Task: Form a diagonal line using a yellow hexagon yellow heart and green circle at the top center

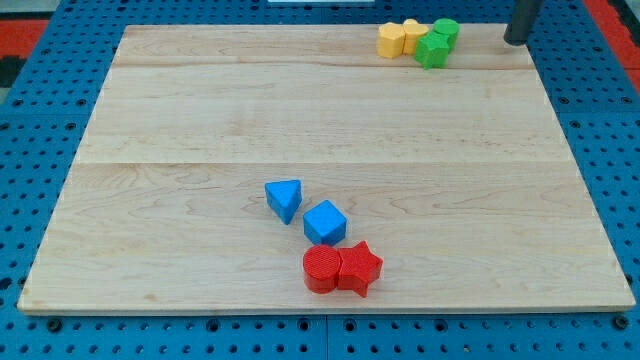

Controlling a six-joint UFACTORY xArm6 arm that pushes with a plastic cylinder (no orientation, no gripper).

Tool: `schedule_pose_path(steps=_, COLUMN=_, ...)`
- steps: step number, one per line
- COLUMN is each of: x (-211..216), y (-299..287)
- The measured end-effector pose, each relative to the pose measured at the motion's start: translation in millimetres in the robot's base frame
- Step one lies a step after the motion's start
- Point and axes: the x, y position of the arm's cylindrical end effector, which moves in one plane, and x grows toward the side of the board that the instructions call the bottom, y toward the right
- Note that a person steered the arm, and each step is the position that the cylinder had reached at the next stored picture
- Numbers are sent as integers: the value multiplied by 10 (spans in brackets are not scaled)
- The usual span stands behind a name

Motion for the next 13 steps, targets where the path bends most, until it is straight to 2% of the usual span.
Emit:
schedule_pose_path(steps=1, x=-77, y=-610)
schedule_pose_path(steps=2, x=59, y=-1525)
schedule_pose_path(steps=3, x=317, y=-1961)
schedule_pose_path(steps=4, x=267, y=-1709)
schedule_pose_path(steps=5, x=-82, y=-1447)
schedule_pose_path(steps=6, x=-173, y=-1991)
schedule_pose_path(steps=7, x=120, y=-2845)
schedule_pose_path(steps=8, x=264, y=-3203)
schedule_pose_path(steps=9, x=252, y=-3247)
schedule_pose_path(steps=11, x=225, y=-2795)
schedule_pose_path(steps=13, x=522, y=-2552)
